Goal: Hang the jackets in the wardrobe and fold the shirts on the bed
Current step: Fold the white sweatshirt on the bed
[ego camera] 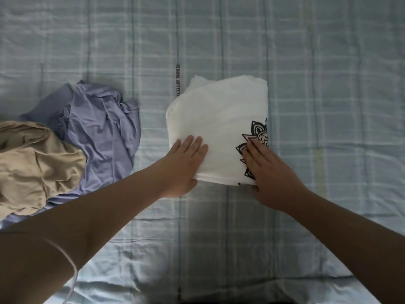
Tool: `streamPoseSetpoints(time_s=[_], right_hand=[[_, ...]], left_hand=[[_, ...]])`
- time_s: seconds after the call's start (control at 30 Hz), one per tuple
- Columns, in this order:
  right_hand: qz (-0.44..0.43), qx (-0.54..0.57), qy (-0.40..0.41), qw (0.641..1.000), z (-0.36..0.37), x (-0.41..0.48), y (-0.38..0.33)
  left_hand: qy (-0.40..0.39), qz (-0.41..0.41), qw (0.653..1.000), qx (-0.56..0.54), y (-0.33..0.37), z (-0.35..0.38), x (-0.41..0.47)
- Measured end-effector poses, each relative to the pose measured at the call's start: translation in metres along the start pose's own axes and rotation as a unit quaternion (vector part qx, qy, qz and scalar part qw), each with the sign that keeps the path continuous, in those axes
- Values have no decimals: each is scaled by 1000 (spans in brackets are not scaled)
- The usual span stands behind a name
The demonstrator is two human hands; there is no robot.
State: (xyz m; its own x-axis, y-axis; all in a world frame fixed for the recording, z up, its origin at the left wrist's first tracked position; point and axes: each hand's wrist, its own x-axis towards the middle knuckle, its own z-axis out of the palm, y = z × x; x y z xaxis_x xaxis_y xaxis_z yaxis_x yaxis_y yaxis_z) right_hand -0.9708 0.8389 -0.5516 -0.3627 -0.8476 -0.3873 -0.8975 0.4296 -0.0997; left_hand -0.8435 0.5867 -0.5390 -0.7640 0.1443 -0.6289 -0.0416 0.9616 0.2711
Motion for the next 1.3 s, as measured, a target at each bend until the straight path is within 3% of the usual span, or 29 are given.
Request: streamPoseSetpoints(time_s=[0.13,0.23,0.37,0.43,0.53,0.57,0.63,0.77,0.8,0.9,0.97,1.1,1.23,1.3], right_hand=[[-10,124,-68,990,-22,-30,-11],[58,254,-54,964,-47,-32,-17],[137,339,-41,930,-70,-15,3],[177,406,-6,896,-77,-1,18],[245,494,60,832,-80,25,41],[269,524,85,804,-79,34,46],[325,552,129,757,-74,54,52],[424,503,187,730,-59,92,49],[433,501,193,724,-55,98,48],[457,473,187,730,-43,108,49],[467,452,171,740,-38,113,52],[468,391,105,786,-41,131,59],[491,386,68,778,-54,136,60],[499,371,112,775,-63,129,54]], left_hand=[[-93,13,975,-200,-1,-9,-26],[-87,-17,958,-272,-7,-26,-32],[-58,-81,929,-357,-32,-60,-18],[6,-111,880,-461,-48,-68,-8],[97,-148,752,-635,-63,-70,7],[123,-164,724,-659,-65,-67,13],[190,-194,675,-686,-65,-62,25],[283,-273,609,-688,-50,-57,44],[293,-276,617,-677,-44,-54,48],[350,-267,692,-572,-26,-40,56],[389,-274,719,-507,-21,-30,61],[391,-309,738,-456,-31,-19,72],[374,-277,735,-493,-40,-21,70],[377,-279,726,-503,-34,-24,63]])
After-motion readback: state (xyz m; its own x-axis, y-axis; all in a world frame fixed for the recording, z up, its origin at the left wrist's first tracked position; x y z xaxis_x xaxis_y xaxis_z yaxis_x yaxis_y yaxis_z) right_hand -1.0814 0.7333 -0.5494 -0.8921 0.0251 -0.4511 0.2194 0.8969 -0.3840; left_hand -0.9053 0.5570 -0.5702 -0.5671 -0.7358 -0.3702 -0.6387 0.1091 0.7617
